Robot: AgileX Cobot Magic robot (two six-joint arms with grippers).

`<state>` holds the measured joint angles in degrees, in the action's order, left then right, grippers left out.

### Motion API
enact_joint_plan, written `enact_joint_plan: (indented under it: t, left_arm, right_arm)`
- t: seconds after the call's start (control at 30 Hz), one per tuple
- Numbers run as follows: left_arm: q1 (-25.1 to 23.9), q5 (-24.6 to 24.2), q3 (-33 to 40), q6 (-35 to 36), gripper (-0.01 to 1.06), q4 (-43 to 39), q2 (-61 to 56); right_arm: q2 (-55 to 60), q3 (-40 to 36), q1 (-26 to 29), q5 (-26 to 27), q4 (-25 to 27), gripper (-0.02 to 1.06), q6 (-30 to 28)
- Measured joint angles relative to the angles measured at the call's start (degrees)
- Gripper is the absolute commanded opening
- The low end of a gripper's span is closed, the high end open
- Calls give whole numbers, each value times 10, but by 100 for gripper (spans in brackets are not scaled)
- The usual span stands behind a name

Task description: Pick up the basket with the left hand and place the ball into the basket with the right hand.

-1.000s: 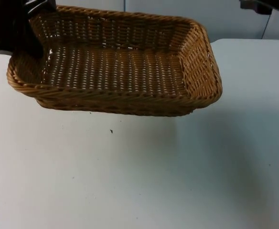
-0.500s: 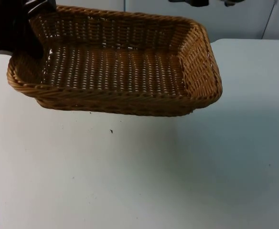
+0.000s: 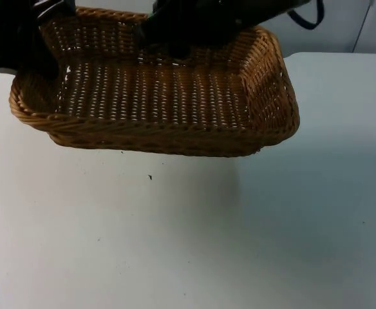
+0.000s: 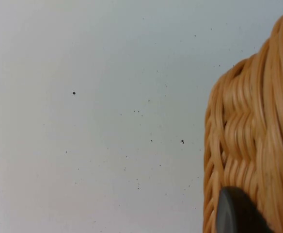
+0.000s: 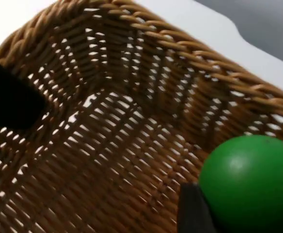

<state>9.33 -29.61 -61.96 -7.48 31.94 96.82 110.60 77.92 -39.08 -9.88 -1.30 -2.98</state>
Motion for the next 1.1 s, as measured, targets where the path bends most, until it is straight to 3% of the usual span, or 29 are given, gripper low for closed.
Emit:
enact_joint_plan:
  t: [0.43, 0.53, 0.63, 0.7, 0.83, 1.1]
  left_arm:
    - [0, 0, 0, 0, 0, 0, 0]
    - [0, 0, 0, 0, 0, 0, 0]
    - [0, 0, 0, 0, 0, 0, 0]
    - [0, 0, 0, 0, 0, 0, 0]
    - [0, 0, 0, 0, 0, 0, 0]
    - [0, 7, 0, 0, 0, 0, 0]
  right_arm:
    - [43, 24, -14, -47, 13, 0, -6]
    - [43, 24, -14, -56, 13, 4, -6]
    - [43, 24, -14, -60, 13, 23, -6]
    - [43, 24, -14, -60, 13, 27, -6]
    - [43, 24, -14, -50, 13, 47, -6]
    - [43, 24, -14, -3, 13, 66, -11]
